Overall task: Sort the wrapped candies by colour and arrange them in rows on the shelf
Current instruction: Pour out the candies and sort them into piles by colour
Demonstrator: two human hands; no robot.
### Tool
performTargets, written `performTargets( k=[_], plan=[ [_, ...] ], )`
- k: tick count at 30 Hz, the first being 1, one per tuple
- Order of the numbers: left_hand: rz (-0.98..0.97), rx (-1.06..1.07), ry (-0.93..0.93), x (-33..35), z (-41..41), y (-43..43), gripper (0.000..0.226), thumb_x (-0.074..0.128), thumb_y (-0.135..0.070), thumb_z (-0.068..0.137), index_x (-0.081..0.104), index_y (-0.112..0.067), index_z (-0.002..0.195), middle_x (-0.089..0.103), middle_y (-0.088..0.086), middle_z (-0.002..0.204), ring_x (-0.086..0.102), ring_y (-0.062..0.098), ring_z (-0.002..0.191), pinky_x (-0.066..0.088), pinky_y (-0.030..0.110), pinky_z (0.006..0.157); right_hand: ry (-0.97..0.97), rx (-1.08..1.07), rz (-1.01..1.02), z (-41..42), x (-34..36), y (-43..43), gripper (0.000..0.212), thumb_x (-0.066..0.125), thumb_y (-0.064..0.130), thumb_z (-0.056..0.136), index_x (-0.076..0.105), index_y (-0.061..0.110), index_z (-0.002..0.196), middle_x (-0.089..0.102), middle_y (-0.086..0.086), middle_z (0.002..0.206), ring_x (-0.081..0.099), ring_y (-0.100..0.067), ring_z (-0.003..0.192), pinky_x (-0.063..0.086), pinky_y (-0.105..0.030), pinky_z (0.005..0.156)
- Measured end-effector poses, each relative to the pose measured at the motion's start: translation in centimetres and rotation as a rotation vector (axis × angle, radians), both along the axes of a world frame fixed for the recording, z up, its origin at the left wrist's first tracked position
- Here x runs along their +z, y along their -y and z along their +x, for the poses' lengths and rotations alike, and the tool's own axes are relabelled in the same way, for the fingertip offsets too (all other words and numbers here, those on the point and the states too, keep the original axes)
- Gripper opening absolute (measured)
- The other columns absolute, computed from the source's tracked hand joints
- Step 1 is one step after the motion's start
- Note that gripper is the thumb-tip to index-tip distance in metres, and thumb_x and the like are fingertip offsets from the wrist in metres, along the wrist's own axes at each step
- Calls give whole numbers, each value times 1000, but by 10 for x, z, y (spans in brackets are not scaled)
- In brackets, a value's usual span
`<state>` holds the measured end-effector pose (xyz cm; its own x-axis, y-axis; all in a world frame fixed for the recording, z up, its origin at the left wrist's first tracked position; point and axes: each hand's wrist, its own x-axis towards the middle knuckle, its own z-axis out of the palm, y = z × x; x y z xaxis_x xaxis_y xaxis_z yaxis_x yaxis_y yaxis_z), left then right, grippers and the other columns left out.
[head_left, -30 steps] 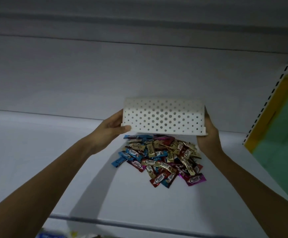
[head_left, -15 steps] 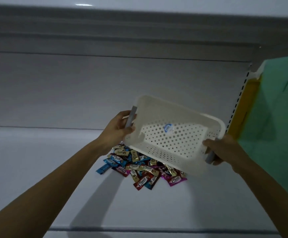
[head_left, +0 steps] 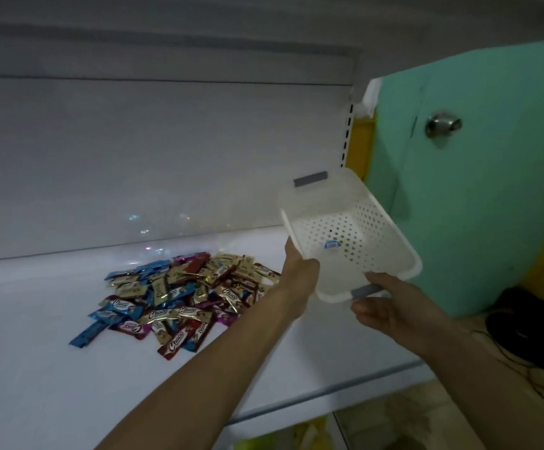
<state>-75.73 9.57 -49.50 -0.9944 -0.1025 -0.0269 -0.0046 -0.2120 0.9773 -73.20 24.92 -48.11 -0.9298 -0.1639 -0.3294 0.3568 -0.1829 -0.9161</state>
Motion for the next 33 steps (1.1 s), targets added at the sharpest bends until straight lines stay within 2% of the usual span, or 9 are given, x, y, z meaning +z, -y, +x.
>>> performTargets(
  k=[9, 12, 16, 19, 22, 25, 27, 29, 33],
  plan=[
    [-183, -98, 395, -6, -29, 12, 69, 54, -20, 91, 16, -13, 149, 47, 8, 138, 49, 30, 116, 48, 48, 90, 27, 43, 275, -14, -16, -14, 44, 50, 59, 86, 55, 16, 91, 71, -20, 92, 70, -30, 75, 55, -35, 64],
    [-249, -42, 290, -3, -13, 14, 60, 51, -34, 97, 24, -13, 147, 43, 1, 141, 46, 21, 120, 39, 33, 90, -20, -61, 295, -4, -29, -10, 51, 48, 62, 86, 58, 15, 102, 70, -16, 93, 70, -30, 70, 53, -31, 52],
    [-428, 115, -15, -16, 38, 34, 43, 51, -21, 99, 42, -12, 139, 54, 0, 127, 53, 16, 117, 43, 33, 102, -283, -270, 308, 42, -65, 12, 25, 52, 38, 93, 51, 16, 104, 63, -12, 88, 56, -23, 62, 44, -32, 51],
    [-660, 251, -219, -39, 79, 63, 16, 51, -13, 98, 65, -11, 104, 68, 1, 101, 64, 14, 95, 51, 26, 84, -581, -89, 385, 69, -74, 43, 7, 59, 21, 91, 57, 21, 85, 63, 0, 73, 59, -18, 67, 48, -32, 64],
    [-928, 401, -293, -52, 113, 93, 22, 50, -21, 93, 68, -13, 103, 67, -1, 98, 60, 11, 90, 48, 24, 74, -750, 101, 478, 67, -71, 83, 13, 61, 19, 90, 57, 27, 79, 62, 9, 75, 58, -3, 73, 43, -17, 62],
    [-1225, 528, -211, -64, 125, 125, 40, 47, -34, 87, 61, -16, 120, 61, 4, 119, 53, 22, 109, 42, 29, 83, -857, 180, 567, 48, -79, 125, 9, 63, 21, 88, 60, 26, 96, 61, 5, 100, 55, -11, 97, 46, -26, 77],
    [-1340, 543, -101, -71, 126, 146, 59, 40, -50, 85, 51, -19, 134, 50, 5, 140, 42, 26, 128, 35, 37, 99, -916, 218, 732, 30, -86, 151, 32, 62, 32, 89, 57, 21, 118, 54, -1, 122, 47, -20, 117, 43, -34, 93],
    [-1450, 501, 36, -78, 125, 166, 77, 26, -66, 80, 33, -28, 146, 25, -1, 157, 16, 22, 146, 15, 47, 115, -963, 252, 946, 16, -87, 173, 54, 54, 48, 90, 43, 26, 137, 37, -3, 146, 28, -23, 137, 24, -41, 110],
    [-1523, 426, 237, -89, 119, 190, 94, 13, -84, 69, 5, -39, 151, -8, -5, 161, -15, 18, 147, -10, 55, 114, -976, 337, 1250, -7, -95, 201, 73, 36, 70, 87, 19, 36, 148, 11, -6, 159, 3, -24, 146, -3, -52, 114]
  ],
)
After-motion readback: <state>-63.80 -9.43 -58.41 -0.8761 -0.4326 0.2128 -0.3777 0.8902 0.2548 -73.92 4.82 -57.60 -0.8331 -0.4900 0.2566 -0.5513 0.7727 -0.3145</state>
